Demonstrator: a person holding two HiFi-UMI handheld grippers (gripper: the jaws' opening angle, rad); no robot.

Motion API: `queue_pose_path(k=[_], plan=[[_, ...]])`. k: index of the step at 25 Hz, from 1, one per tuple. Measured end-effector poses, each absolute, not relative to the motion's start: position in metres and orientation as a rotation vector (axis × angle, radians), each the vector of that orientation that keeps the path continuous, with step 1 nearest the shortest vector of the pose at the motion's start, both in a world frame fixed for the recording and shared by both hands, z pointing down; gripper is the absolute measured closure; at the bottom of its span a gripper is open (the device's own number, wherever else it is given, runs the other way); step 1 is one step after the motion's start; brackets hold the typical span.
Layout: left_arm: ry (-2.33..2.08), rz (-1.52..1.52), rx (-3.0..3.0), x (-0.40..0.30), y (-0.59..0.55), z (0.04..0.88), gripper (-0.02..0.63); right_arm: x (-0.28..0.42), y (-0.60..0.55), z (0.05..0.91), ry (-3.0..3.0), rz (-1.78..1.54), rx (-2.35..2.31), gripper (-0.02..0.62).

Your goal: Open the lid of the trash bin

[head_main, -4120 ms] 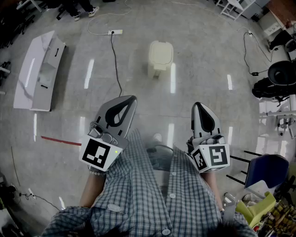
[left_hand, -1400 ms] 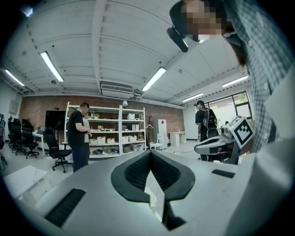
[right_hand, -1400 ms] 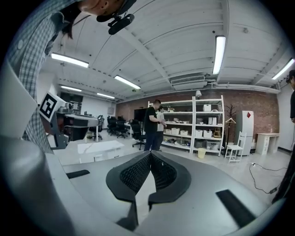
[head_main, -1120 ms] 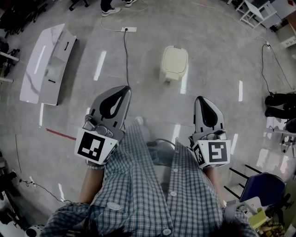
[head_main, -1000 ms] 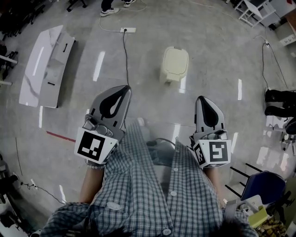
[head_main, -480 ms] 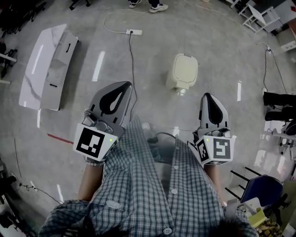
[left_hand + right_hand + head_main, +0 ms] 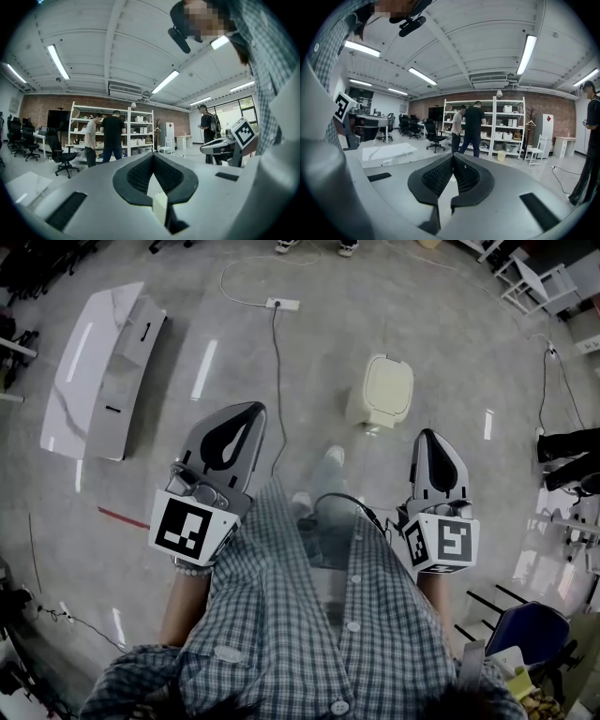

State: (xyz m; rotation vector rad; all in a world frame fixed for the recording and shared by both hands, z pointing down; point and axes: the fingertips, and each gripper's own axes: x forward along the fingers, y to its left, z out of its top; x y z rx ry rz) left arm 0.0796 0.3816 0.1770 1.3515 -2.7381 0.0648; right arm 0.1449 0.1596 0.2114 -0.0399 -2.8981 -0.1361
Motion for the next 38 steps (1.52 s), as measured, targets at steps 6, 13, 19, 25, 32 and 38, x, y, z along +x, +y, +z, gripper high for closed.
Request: queue_pose_path(k=[6,13,19,25,32,38], plan=[[-2.746,0.081,1.337,0.062,0.385,0.179,0.601,0.122,0.157,0.215,-2.883,-0.169,-0.062,0.578],[-2.745,0.075,1.302,0.019,0.373,0.186,0.601,0.075,0.137,0.223,-2.866,-0.184,-0.046,0.578],[-2.746,0.030,1.262,-0.027,0.350,0.189,0.601,0.023,0.103,0.229,-2.871,-0.113,0.002,0.578],[-2.728,0.051,1.283,-0.085,0.316,0.189,0.601,-0.035,0.075,0.225,-2.893,-0.098,0.011,0.578],[-2.636,0.058,1.485,-0.142,0.227,0.189,0.601,-0.049,0.016,0.235,-2.843,-0.156,0.120,0.578],[-2.535,0.073,1.638,-0.147,0.174,0.197,0.601,-0.031,-0.021,0.240,-2.829,-0.115,0.285,0.578]])
